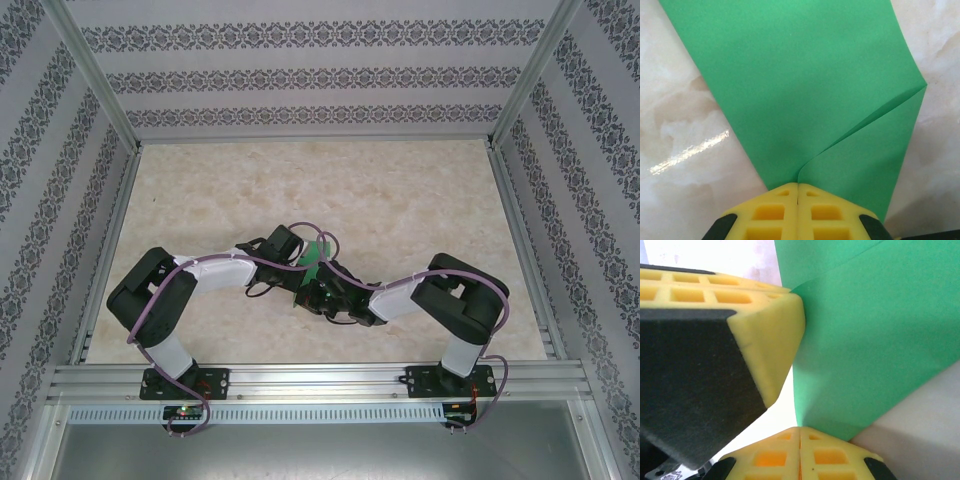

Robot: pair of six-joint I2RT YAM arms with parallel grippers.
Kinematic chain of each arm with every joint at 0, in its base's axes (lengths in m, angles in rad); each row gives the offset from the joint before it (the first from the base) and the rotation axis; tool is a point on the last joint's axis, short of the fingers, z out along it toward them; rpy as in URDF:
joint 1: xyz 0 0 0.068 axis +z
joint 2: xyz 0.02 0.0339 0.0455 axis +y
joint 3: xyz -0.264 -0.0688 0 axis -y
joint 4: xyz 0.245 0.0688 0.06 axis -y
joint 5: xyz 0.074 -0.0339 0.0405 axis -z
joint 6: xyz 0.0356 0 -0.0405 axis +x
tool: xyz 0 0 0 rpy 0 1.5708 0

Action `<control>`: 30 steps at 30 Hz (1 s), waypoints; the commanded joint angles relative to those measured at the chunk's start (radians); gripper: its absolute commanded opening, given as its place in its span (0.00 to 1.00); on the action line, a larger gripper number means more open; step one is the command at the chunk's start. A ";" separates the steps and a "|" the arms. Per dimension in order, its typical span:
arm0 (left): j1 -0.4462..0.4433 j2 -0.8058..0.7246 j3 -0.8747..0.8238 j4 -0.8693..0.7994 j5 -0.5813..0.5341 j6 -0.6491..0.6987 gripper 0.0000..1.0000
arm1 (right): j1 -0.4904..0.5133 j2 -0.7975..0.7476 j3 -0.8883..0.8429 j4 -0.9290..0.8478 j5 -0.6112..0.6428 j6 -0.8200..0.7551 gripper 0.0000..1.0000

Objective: Fold a paper plane with a square sheet of paper (pick it up from the middle)
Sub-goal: Third fold the triangle at the center of the table.

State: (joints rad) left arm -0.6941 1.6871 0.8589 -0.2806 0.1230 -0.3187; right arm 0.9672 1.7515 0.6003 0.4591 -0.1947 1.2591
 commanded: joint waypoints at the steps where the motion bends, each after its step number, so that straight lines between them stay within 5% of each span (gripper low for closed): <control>1: 0.014 0.041 -0.004 -0.052 -0.007 0.026 0.00 | 0.014 -0.060 0.000 -0.017 0.009 -0.016 0.08; 14: 0.014 0.039 -0.005 -0.057 -0.005 0.026 0.00 | 0.029 0.053 0.051 -0.120 0.024 0.036 0.07; 23: 0.014 0.039 -0.001 -0.056 -0.005 0.023 0.00 | 0.025 -0.058 0.055 -0.174 0.032 -0.007 0.07; 30: 0.014 0.026 0.004 -0.062 0.000 0.026 0.00 | -0.079 -0.182 0.035 -0.227 0.040 -0.073 0.08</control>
State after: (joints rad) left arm -0.6937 1.6882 0.8616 -0.2810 0.1230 -0.3187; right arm 0.9329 1.6047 0.6376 0.2672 -0.1829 1.2427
